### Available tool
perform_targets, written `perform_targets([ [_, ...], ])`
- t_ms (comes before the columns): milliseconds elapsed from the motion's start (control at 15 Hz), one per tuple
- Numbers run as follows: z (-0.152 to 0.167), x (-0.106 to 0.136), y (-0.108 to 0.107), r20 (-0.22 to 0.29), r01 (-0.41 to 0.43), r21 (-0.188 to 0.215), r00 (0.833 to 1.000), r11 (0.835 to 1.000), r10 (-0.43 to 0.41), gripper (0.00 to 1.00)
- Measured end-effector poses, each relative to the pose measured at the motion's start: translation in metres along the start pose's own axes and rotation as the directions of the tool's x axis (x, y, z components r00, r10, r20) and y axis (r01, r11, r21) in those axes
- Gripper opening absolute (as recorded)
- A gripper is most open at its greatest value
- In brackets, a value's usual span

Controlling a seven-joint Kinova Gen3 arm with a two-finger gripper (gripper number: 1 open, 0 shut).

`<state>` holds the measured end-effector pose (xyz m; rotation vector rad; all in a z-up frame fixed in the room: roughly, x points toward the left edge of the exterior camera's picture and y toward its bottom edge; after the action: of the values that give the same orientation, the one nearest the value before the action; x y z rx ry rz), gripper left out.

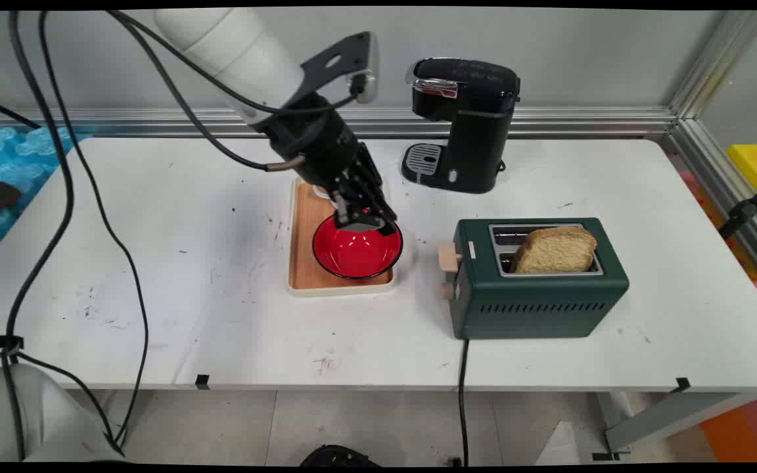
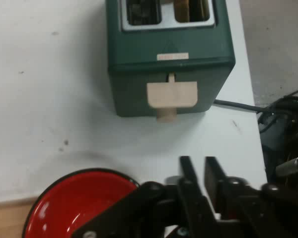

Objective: Press the toaster switch

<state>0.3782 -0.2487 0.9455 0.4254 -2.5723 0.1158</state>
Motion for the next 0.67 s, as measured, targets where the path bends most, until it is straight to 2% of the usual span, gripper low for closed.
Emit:
perform_targets([
  [667, 0.050, 0.032, 0.001, -0.012, 0.015, 0.023, 1.000, 1.000, -0.015, 0.00],
])
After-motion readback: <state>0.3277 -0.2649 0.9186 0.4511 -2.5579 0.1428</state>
